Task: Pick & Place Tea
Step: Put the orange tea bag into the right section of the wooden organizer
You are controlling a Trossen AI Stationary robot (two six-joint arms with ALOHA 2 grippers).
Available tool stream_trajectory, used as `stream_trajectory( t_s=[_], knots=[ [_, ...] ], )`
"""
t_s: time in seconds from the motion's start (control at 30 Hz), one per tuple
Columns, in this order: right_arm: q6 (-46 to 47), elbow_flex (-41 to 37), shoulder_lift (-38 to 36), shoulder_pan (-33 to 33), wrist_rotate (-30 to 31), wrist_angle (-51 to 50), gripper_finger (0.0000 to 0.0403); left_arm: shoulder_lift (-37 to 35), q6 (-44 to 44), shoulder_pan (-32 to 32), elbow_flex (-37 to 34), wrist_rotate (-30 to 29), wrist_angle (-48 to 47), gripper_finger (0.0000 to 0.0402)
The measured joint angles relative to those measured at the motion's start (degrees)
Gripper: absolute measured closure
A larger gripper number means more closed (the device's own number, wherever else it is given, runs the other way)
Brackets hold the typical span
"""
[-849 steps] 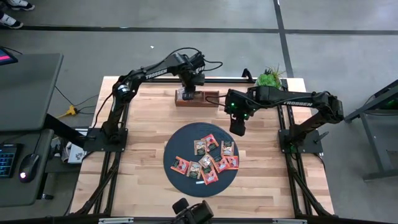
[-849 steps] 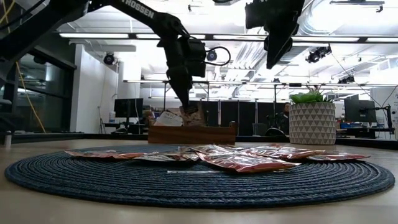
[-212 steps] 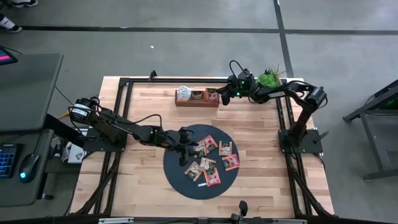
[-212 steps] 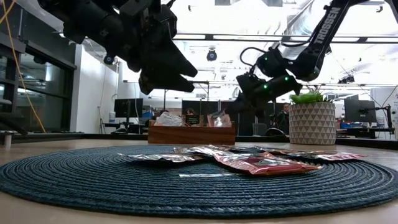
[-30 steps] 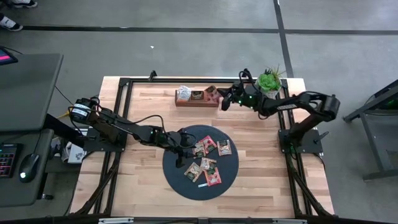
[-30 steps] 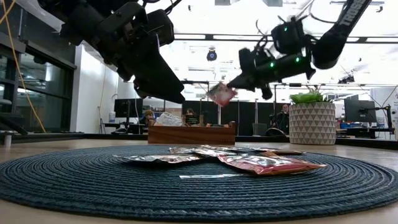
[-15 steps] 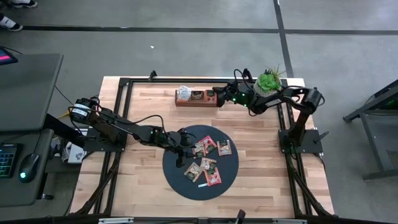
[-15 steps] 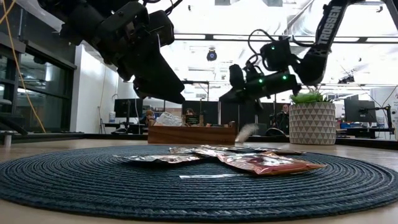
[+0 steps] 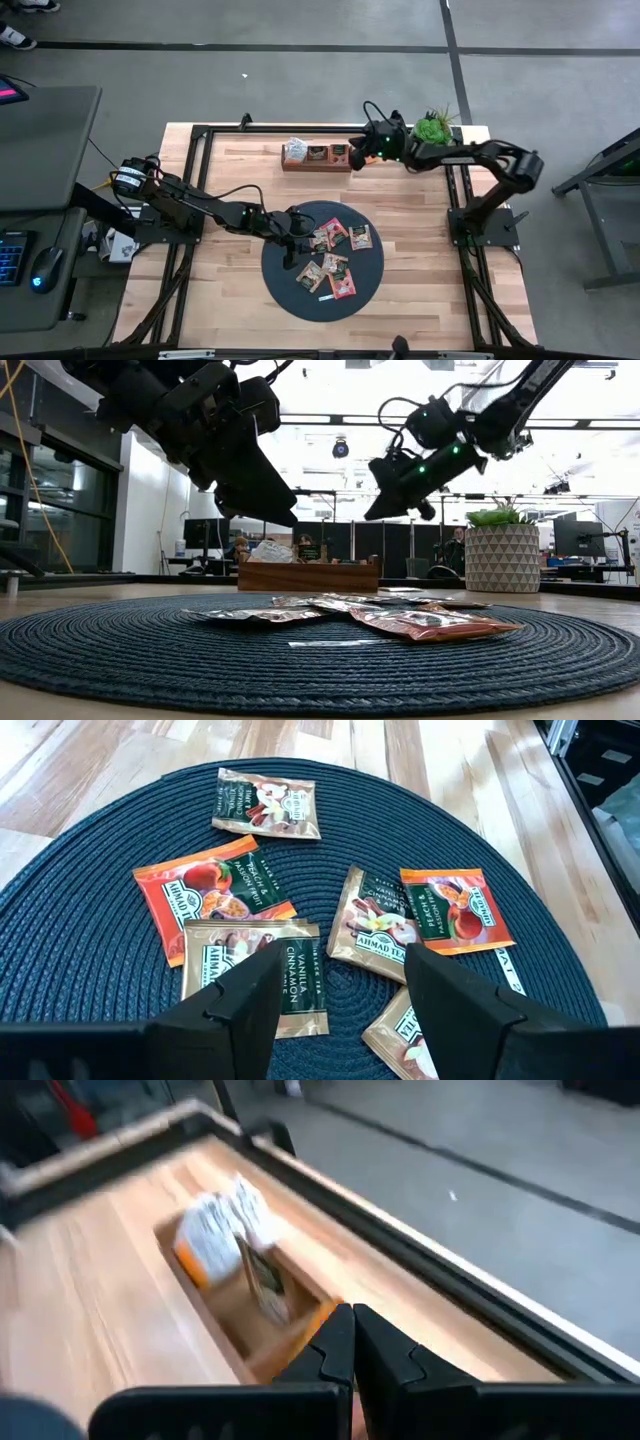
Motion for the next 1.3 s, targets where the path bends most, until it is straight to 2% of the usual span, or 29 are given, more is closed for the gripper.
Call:
stream_trajectory(
  t_s=[0.23, 0.37, 0.57, 1.0, 1.3],
  knots=[
    [-0.3, 5.7, -2.7, -2.3, 1.3, -24.6, 0.0403, 0.0, 0.0, 0.0, 0.0, 0.0, 0.0, 0.0195],
    [2.1, 7.6, -1.2, -4.4, 0.6, -29.2, 0.0403, 0.0, 0.0, 0.0, 0.0, 0.0, 0.0, 0.0195],
    [7.0, 7.8, 3.6, -7.4, -2.4, -29.9, 0.0403, 0.0, 0.0, 0.0, 0.0, -0.9, 0.0, 0.0195],
    [11.4, 7.7, 13.5, -7.0, -1.3, -24.4, 0.0403, 0.0, 0.0, 0.0, 0.0, -0.9, 0.0, 0.0195],
    [12.9, 7.8, 14.7, -6.9, 0.0, -24.6, 0.0403, 0.0, -0.1, 0.0, 0.0, -1.0, 0.0, 0.0195]
  ],
)
